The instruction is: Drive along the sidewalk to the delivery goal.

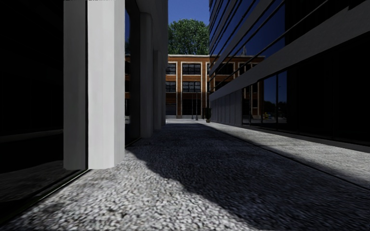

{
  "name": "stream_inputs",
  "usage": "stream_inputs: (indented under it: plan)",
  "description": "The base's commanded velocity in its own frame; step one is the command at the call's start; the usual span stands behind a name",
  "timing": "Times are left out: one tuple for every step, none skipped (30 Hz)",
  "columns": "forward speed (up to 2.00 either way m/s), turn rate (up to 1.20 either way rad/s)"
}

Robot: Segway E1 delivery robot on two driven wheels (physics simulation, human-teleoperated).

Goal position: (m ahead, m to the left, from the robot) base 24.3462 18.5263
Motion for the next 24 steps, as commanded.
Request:
stream_inputs:
  plan:
    - [2.0,0.0]
    - [2.0,0.0]
    - [2.0,0.0]
    - [2.0,0.0]
    - [2.0,0.0]
    - [2.0,0.0]
    - [2.0,0.0]
    - [2.0,0.0]
    - [2.0,0.0]
    - [2.0,0.0]
    - [2.0,0.0]
    - [2.0,0.0]
    - [2.0,0.0]
    - [2.0,0.0]
    - [2.0,0.0]
    - [2.0,0.0]
    - [2.0,0.0]
    - [2.0,0.0]
    - [2.0,0.0]
    - [2.0,0.0]
    - [2.0,0.0]
    - [2.0,0.0]
    - [2.0,0.0]
    - [2.0,0.0]
